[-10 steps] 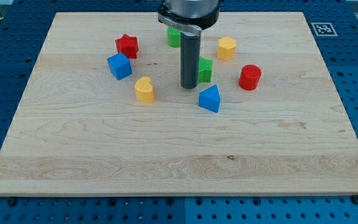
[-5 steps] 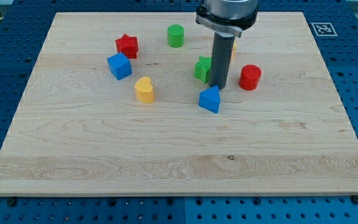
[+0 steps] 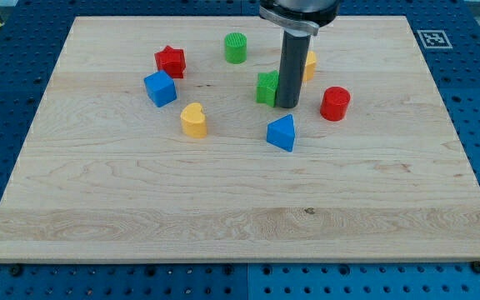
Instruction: Push green star closer to the green circle
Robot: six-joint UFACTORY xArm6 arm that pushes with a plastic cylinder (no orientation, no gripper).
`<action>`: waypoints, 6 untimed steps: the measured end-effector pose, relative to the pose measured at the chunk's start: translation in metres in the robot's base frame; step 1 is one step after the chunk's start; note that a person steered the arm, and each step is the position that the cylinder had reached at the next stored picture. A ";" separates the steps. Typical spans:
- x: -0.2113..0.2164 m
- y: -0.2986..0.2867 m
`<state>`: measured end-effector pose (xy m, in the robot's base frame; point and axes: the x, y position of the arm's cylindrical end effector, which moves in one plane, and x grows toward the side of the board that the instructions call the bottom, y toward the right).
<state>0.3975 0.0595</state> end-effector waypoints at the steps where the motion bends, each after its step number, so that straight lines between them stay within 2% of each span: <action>1: 0.000 -0.016; 6: 0.000 -0.043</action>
